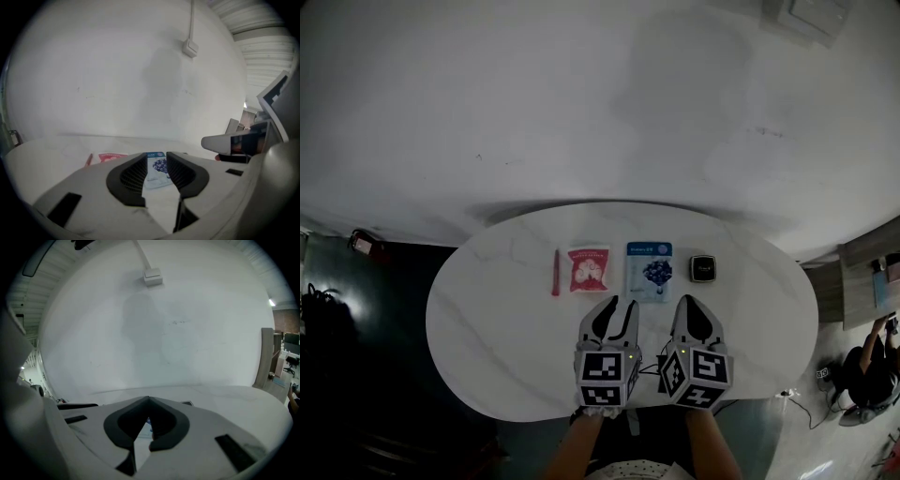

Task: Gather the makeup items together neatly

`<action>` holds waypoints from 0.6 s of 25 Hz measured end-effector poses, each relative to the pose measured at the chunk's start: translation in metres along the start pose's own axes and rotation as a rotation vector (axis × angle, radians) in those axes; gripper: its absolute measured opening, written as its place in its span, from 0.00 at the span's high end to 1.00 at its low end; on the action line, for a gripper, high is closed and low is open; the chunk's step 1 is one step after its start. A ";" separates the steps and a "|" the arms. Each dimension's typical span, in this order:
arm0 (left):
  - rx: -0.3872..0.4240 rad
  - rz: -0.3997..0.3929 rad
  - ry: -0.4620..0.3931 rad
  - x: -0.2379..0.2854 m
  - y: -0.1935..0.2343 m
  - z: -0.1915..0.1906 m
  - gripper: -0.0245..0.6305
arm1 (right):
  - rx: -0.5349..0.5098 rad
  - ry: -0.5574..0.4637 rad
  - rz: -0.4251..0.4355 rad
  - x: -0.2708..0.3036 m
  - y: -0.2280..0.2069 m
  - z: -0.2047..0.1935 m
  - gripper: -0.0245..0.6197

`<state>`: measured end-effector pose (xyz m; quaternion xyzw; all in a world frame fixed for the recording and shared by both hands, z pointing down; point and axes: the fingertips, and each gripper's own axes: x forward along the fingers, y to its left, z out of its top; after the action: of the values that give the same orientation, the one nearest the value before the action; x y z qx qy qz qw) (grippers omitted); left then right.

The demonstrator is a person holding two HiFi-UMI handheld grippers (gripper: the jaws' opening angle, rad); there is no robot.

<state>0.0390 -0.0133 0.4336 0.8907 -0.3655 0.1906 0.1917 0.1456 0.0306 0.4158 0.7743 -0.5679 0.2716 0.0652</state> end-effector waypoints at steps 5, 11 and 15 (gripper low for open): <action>0.009 0.003 -0.031 -0.015 0.002 0.007 0.73 | -0.008 -0.013 -0.005 -0.009 0.007 0.000 0.96; 0.009 0.004 -0.064 -0.032 0.006 0.015 0.74 | -0.036 -0.041 -0.001 -0.019 0.019 0.005 0.96; 0.008 0.006 -0.067 -0.042 0.008 0.014 0.74 | -0.055 -0.036 0.009 -0.026 0.030 0.001 0.96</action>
<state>0.0082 -0.0011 0.4035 0.8963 -0.3734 0.1628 0.1754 0.1126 0.0420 0.3956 0.7745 -0.5796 0.2422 0.0750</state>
